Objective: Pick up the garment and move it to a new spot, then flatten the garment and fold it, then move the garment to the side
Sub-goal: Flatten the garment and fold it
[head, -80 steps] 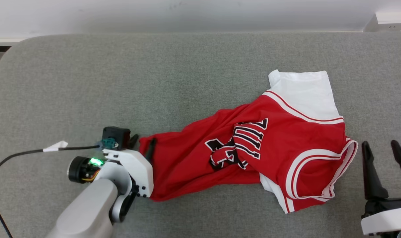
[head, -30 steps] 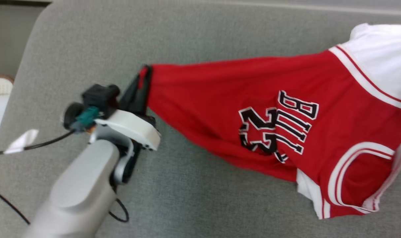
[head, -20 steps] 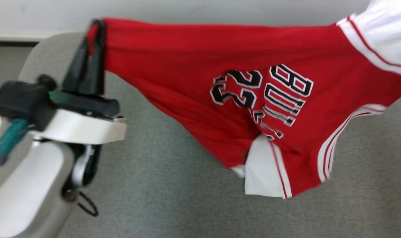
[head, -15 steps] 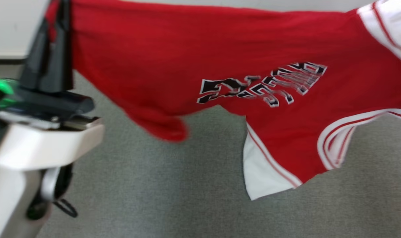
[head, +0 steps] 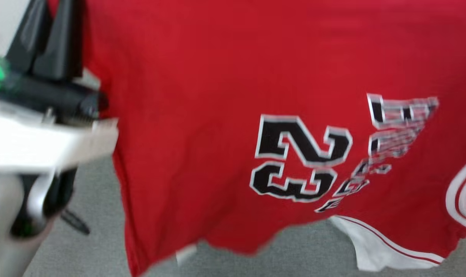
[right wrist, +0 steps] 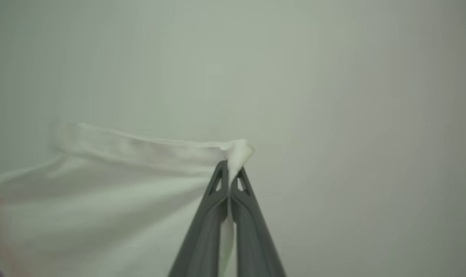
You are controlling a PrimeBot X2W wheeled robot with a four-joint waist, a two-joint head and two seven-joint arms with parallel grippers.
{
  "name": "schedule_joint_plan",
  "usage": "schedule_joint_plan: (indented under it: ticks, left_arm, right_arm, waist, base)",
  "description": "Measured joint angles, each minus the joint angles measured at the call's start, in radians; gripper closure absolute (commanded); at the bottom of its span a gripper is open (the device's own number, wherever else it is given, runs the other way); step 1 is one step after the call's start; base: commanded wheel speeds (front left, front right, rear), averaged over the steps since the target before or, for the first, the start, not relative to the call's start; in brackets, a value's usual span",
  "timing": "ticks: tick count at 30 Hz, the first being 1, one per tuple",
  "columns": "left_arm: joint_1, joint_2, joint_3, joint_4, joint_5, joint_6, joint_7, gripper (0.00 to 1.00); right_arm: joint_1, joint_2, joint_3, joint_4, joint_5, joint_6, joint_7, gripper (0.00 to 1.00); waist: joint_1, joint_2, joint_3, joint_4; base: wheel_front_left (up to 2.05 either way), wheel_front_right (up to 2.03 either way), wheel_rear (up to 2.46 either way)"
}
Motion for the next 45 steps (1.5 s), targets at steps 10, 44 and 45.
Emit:
schedule_joint_plan:
  ticks: [10, 44, 45]
  left_arm:
    - [-0.370, -0.286, -0.028, 0.786, -0.162, -0.228, -0.203, 1.00]
    - [0.035, -0.504, 0.279, 1.255, 0.072, -0.406, -0.295, 1.00]
    - [0.071, -0.502, 0.290, 1.210, 0.089, -0.406, -0.295, 1.00]
  right_arm:
    - [-0.455, 0.008, 0.255, 0.619, 0.031, 0.000, -0.196, 1.00]
    - [-0.046, 0.271, 0.692, 1.093, 0.372, 0.000, -0.585, 1.00]
    - [-0.011, 0.255, 0.680, 1.039, 0.359, 0.000, -0.585, 1.00]
  waist:
    - [0.0002, 0.0001, 0.075, 0.033]
    - [0.0001, 0.0000, 0.127, -0.034]
    - [0.0001, 0.0000, 0.123, -0.033]
  base:
    - [0.00, 0.00, 0.00]
    - [0.00, 0.00, 0.00]
    - [0.00, 0.00, 0.00]
